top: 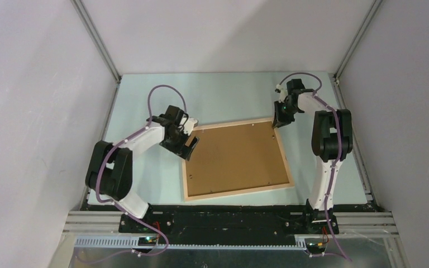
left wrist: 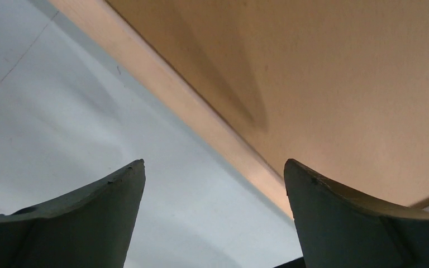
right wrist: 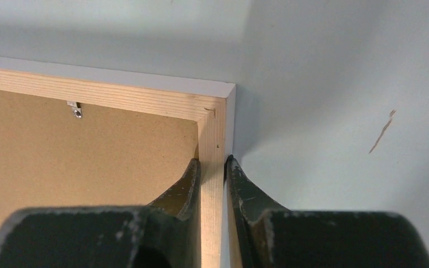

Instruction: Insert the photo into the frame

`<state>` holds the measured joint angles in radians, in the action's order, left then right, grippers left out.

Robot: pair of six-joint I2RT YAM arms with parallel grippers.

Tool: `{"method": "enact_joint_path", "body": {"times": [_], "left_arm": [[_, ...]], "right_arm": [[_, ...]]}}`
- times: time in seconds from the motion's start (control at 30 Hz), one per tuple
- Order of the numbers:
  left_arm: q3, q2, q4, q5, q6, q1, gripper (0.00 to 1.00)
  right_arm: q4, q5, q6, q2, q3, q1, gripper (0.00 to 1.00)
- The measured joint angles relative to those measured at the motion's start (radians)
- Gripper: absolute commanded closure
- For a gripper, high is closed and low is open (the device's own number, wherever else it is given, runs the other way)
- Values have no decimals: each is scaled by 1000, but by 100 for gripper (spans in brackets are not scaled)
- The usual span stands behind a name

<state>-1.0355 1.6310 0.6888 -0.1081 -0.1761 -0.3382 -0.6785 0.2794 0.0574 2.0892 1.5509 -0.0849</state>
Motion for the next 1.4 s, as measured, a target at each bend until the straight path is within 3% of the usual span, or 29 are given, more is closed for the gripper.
{"method": "enact_joint_path", "body": {"times": [0.3,0.93,1.4], "left_arm": [[43,-109,7,-10,-62,-11,0],[-26,66,8,-64,21,-21,8],[-40,88,0,-63,45,-32,27]], "right_arm": [[4,54,-66,47,53,63,100],[110,139,-159,18,-35,127,100],[127,171,-159,16,-47,139,100]]}}
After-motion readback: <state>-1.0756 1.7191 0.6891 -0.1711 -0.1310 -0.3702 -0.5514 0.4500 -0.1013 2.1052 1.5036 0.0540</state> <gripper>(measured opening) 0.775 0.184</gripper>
